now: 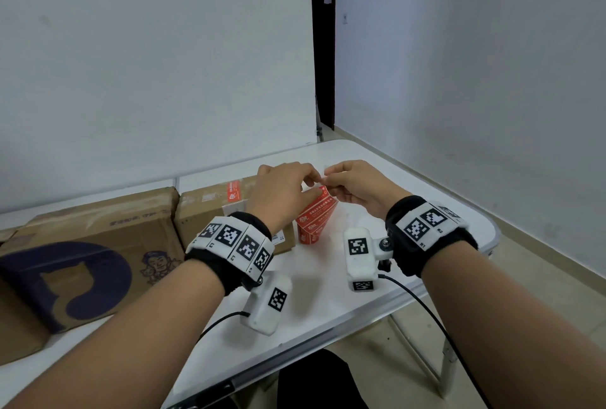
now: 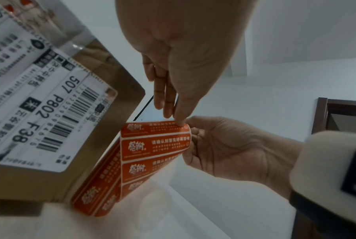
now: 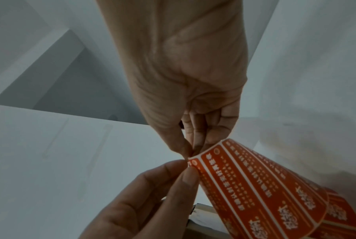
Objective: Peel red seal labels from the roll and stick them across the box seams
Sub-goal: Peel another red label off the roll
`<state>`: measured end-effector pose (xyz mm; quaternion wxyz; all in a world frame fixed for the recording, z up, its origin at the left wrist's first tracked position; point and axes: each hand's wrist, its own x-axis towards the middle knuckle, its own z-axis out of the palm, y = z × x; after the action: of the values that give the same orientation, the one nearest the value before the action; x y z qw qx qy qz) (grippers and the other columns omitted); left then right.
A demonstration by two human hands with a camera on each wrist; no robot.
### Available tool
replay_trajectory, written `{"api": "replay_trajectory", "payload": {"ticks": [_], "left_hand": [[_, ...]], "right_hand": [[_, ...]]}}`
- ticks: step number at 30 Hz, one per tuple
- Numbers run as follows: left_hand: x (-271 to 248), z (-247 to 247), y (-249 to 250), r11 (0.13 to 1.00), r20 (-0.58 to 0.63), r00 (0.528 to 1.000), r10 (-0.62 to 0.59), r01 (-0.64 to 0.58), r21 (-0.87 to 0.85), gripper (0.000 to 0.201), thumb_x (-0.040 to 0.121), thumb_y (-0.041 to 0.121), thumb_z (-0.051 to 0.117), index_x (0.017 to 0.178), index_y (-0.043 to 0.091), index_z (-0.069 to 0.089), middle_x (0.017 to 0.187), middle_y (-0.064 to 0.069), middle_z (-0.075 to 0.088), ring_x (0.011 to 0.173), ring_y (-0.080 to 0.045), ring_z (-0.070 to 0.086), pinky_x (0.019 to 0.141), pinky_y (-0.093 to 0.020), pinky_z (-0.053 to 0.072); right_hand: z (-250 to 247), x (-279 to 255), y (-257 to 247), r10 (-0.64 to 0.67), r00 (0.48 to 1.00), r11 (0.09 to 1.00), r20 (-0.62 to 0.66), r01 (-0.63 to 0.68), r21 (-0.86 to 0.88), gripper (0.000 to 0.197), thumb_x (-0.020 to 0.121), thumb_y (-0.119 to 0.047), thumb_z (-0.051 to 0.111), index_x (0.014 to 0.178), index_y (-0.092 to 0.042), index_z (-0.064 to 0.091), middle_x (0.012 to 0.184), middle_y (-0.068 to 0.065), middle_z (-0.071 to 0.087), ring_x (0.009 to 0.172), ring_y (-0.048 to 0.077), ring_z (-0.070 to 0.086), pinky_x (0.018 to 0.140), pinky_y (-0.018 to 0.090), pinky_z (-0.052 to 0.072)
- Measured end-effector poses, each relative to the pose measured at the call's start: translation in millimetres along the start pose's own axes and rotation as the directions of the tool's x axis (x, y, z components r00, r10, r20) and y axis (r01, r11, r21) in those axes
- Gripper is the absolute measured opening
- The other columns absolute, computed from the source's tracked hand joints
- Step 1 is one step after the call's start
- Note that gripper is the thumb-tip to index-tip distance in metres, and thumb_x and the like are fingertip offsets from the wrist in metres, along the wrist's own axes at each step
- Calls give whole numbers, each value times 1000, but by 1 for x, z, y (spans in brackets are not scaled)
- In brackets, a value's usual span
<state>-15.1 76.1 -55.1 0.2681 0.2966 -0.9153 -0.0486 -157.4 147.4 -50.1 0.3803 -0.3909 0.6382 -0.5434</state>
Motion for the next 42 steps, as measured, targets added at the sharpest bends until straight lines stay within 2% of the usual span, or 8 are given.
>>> {"api": "replay_trajectory", "payload": {"ticks": [5, 20, 26, 31, 34, 37, 40, 42], "left_hand": [[-1, 5, 0, 998, -48, 999, 22, -19, 57, 21, 90, 44, 55, 106, 32, 63, 104, 12, 63, 89, -7, 54, 93, -33, 27], [-6, 11, -1, 995, -94, 992, 80, -75, 63, 14, 91, 38, 56, 100, 30, 63, 100, 14, 60, 82, -3, 44, 92, -30, 26], [-8, 5, -6, 996, -39, 997, 70, -72, -43, 6, 88, 34, 61, 91, 32, 66, 92, 16, 55, 80, -7, 57, 91, -30, 27], [-14, -6, -15, 980, 11, 993, 122, -118, -157, 4, 84, 30, 66, 85, 33, 68, 89, 15, 58, 67, 3, 53, 81, -33, 39], [-18, -12, -19, 969, 35, 989, 142, -131, -211, 3, 84, 31, 67, 85, 33, 69, 91, 14, 59, 69, 0, 56, 76, -27, 37], [-24, -18, -21, 958, 49, 991, 127, -110, -264, 2, 82, 31, 71, 84, 29, 71, 95, 10, 62, 73, -7, 59, 69, -22, 40], [-32, -26, -20, 920, 61, 994, 92, -62, -386, 5, 81, 31, 73, 85, 27, 72, 95, 9, 62, 75, -13, 61, 71, -27, 49], [-36, -32, -18, 882, 67, 996, 52, -14, -471, 8, 79, 33, 73, 83, 26, 73, 95, 9, 62, 79, -17, 62, 76, -29, 50]], "right_hand": [[4, 2, 2, 49, 998, 996, -35, -46, 73, 14, 89, 1, 58, 99, -8, 56, 86, 12, 60, 62, 13, 53, 64, 21, 47], [6, 4, 5, 67, 997, 995, -40, -64, 72, 16, 87, 2, 58, 95, -11, 54, 90, 14, 60, 63, 14, 53, 64, 22, 47], [4, 5, 7, -33, 994, 996, -103, 24, -86, 15, 89, 3, 54, 95, -10, 59, 66, 3, 55, 53, 10, 49, 52, 15, 43], [6, 14, 11, -90, 975, 981, -203, 52, -189, 32, 85, 0, 49, 67, -20, 66, 88, 2, 62, 80, 17, 53, 73, 28, 44], [10, 16, 8, -78, 968, 975, -239, 24, -220, 22, 85, -8, 52, 80, -14, 72, 105, 6, 67, 101, 23, 59, 86, 33, 47], [12, 17, 5, -94, 968, 953, -234, 19, -302, 24, 84, -11, 54, 99, 1, 68, 106, 15, 68, 99, 32, 62, 81, 37, 51], [11, 18, 8, -161, 961, 920, -223, 65, -387, 31, 85, 1, 42, 101, -11, 66, 101, 3, 57, 89, 19, 54, 60, 22, 41], [11, 20, 10, -198, 950, 893, -241, 73, -444, 34, 85, 2, 40, 103, -13, 65, 101, 0, 54, 90, 18, 52, 63, 24, 42]]}}
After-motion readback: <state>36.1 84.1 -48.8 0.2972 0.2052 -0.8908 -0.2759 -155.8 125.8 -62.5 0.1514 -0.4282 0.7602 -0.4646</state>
